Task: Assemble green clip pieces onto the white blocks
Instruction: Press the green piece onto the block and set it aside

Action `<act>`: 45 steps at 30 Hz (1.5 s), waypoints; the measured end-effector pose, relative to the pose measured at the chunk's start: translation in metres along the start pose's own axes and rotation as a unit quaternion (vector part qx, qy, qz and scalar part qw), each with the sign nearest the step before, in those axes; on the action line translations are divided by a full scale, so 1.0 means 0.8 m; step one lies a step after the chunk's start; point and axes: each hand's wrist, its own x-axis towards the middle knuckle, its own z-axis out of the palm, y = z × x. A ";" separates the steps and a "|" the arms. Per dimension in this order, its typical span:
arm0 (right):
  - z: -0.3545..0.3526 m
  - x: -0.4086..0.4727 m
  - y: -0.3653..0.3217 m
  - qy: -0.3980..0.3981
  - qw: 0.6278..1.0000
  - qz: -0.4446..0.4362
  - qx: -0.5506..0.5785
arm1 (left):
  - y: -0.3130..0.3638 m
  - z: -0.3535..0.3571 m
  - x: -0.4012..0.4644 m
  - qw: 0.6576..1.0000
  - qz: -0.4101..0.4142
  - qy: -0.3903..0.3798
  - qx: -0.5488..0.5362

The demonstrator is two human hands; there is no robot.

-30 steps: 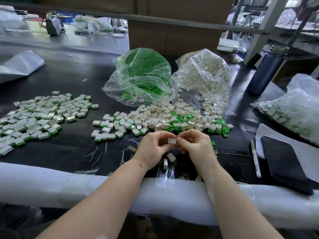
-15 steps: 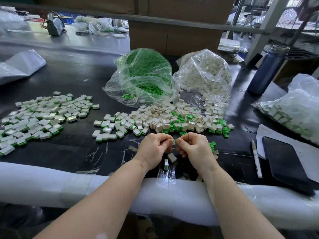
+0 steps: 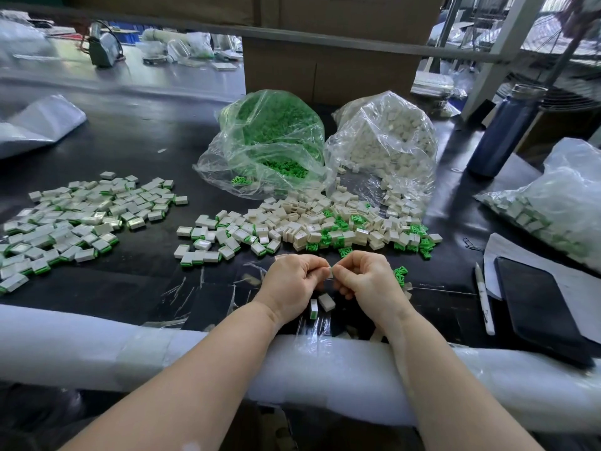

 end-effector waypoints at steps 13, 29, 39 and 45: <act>0.004 0.000 0.006 0.062 0.991 -0.058 0.107 | 0.005 0.004 0.003 0.997 0.001 0.065 -0.029; 0.005 0.002 0.007 -0.027 0.993 -0.030 0.110 | 0.013 -0.004 0.001 0.991 0.016 0.038 -0.130; 0.005 0.002 0.008 -0.052 0.992 -0.045 0.105 | 0.012 -0.002 0.000 0.994 0.041 -0.025 -0.097; 0.005 0.000 0.006 -0.042 0.991 -0.052 0.112 | 0.008 0.000 0.002 0.996 0.056 -0.039 -0.064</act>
